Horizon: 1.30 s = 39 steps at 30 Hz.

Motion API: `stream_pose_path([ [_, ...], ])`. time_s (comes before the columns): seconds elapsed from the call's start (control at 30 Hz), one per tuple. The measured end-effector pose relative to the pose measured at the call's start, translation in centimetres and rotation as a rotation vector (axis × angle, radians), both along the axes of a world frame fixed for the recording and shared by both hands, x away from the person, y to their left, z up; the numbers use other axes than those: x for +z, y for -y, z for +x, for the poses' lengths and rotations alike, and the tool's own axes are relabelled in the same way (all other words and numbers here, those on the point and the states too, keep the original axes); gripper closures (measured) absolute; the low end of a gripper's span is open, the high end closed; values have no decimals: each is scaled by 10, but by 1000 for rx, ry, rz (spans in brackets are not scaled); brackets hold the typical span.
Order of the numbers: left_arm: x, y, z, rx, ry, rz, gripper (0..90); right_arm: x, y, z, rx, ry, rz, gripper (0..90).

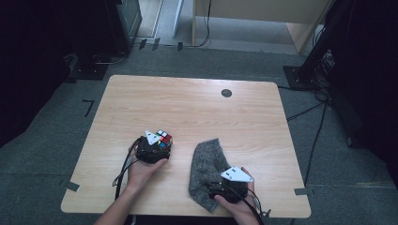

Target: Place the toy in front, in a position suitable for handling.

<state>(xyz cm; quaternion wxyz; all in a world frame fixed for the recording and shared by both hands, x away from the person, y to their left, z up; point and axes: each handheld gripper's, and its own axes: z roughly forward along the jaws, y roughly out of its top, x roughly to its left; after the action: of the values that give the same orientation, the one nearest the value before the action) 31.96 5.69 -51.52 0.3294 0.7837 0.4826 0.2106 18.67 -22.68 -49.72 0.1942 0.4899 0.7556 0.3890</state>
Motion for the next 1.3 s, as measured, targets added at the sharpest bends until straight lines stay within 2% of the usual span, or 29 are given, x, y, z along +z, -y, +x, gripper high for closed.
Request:
stream_pose_path([
  [0.13,0,0,-1,-4,7,10,305,0,1,0,0,2,-2,162],
  [0.2,0,-1,-2,-11,15,-4,321,0,1,0,2,7,-11,162],
  [0.33,1,-2,-4,-14,20,-6,338,0,0,0,8,13,-15,158],
  [0.4,2,-3,-6,-25,32,-15,339,0,-2,-1,3,26,-28,144],
  [0.5,5,-5,-9,-14,54,-37,340,-1,-4,-1,17,35,-25,139],
  [0.53,8,-9,-9,-8,57,-81,340,-2,-7,0,30,33,-29,139],
  [0.7,17,-13,-15,-43,91,-118,341,-10,-13,6,59,-7,-42,134],
  [0.9,25,-17,-25,-98,113,-135,341,-18,-20,16,63,-37,-65,129],
  [1.07,29,-22,-32,-122,132,-148,340,-22,-22,20,73,-38,-85,124],
  [1.27,34,-23,-38,-151,129,-157,340,-23,-20,23,78,-55,-80,119],
  [1.3,37,-23,-41,-168,128,-162,340,-23,-20,22,78,-56,-83,123],
])
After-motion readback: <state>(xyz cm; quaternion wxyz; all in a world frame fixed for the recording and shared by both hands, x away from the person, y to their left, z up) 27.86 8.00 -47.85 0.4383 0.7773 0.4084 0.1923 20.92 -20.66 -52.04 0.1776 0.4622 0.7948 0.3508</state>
